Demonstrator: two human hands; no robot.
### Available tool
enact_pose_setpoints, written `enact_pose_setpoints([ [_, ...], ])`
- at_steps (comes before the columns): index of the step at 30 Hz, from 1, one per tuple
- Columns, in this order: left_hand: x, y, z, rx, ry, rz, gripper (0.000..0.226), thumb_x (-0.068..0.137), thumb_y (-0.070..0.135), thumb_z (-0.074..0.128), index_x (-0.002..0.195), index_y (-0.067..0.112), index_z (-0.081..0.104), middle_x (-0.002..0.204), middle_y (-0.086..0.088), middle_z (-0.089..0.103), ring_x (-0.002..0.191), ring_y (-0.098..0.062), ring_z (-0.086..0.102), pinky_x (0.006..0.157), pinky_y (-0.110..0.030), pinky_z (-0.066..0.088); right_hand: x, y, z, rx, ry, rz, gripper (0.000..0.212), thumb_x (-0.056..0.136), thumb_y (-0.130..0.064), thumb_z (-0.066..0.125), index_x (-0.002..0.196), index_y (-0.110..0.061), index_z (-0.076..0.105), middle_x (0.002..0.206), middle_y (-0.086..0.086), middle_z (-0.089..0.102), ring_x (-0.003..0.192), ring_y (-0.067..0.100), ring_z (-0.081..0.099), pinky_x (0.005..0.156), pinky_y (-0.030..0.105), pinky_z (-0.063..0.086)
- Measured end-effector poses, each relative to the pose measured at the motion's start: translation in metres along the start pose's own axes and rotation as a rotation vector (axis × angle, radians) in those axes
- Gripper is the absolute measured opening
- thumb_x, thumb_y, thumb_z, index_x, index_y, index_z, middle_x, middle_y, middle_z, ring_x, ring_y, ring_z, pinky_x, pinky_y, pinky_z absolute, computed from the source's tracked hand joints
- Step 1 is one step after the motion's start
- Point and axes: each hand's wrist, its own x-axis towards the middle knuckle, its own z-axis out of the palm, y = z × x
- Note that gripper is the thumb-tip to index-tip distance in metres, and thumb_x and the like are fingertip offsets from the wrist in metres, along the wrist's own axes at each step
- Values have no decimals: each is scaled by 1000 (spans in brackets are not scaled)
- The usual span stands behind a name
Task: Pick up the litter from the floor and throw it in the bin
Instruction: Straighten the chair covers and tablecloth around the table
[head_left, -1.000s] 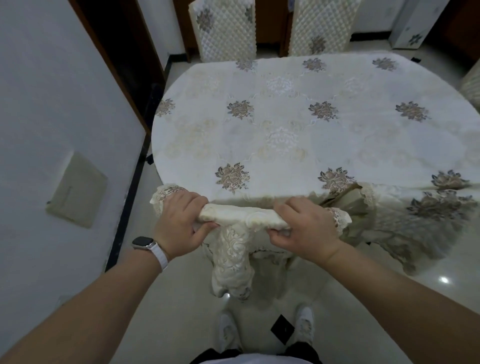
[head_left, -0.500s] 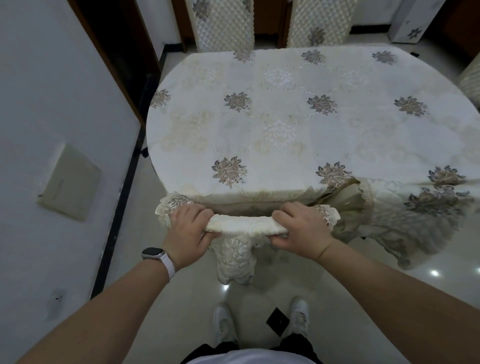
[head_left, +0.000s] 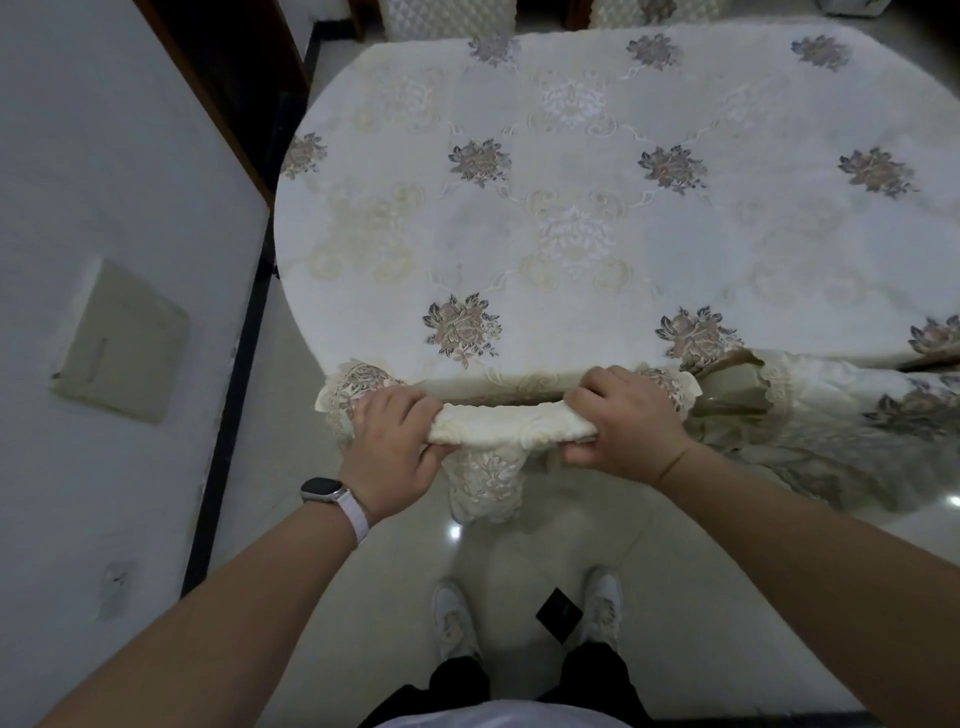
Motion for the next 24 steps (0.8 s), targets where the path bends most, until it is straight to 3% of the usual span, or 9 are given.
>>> enact_pose_setpoints([
  [8,2,0,2,-11,6,7,37,87,41,57,111,15,54,106,-11,60,98,-31,52,91,-46,36,3,5,1,9,-80,3,44,55,-49,76,76,-11,65,74,7,54,60,29,51,51,32,38],
  [12,2,3,-2,-27,2,-8,36,87,44,55,110,17,54,105,-9,59,98,-29,52,91,-43,34,3,2,-7,28,-153,34,45,65,-55,59,80,-13,66,76,6,54,62,28,50,55,29,33],
  [15,3,13,-9,-42,-48,-32,39,85,48,56,109,17,57,106,-5,59,101,-25,51,94,-42,32,-1,-1,-14,16,-219,66,47,67,-55,57,92,-17,67,80,3,56,70,27,54,61,29,31],
  [18,1,21,-14,-75,-111,-71,41,83,50,56,109,20,59,107,0,60,101,-24,53,95,-44,36,-8,-7,-20,49,-261,120,48,69,-50,65,107,-22,64,87,2,59,80,28,58,68,34,41],
  [21,1,26,-17,-97,-118,-58,42,84,51,55,112,20,60,109,2,60,104,-22,53,99,-44,36,-18,-16,-28,96,-238,155,53,73,-47,64,122,-25,58,98,1,63,93,27,61,82,39,45],
  [24,6,37,-18,-151,-131,21,45,89,52,53,118,18,61,116,1,61,111,-19,53,107,-46,34,-28,-21,-37,96,-187,173,52,79,-48,58,123,-20,63,109,4,65,103,28,61,93,40,47],
])
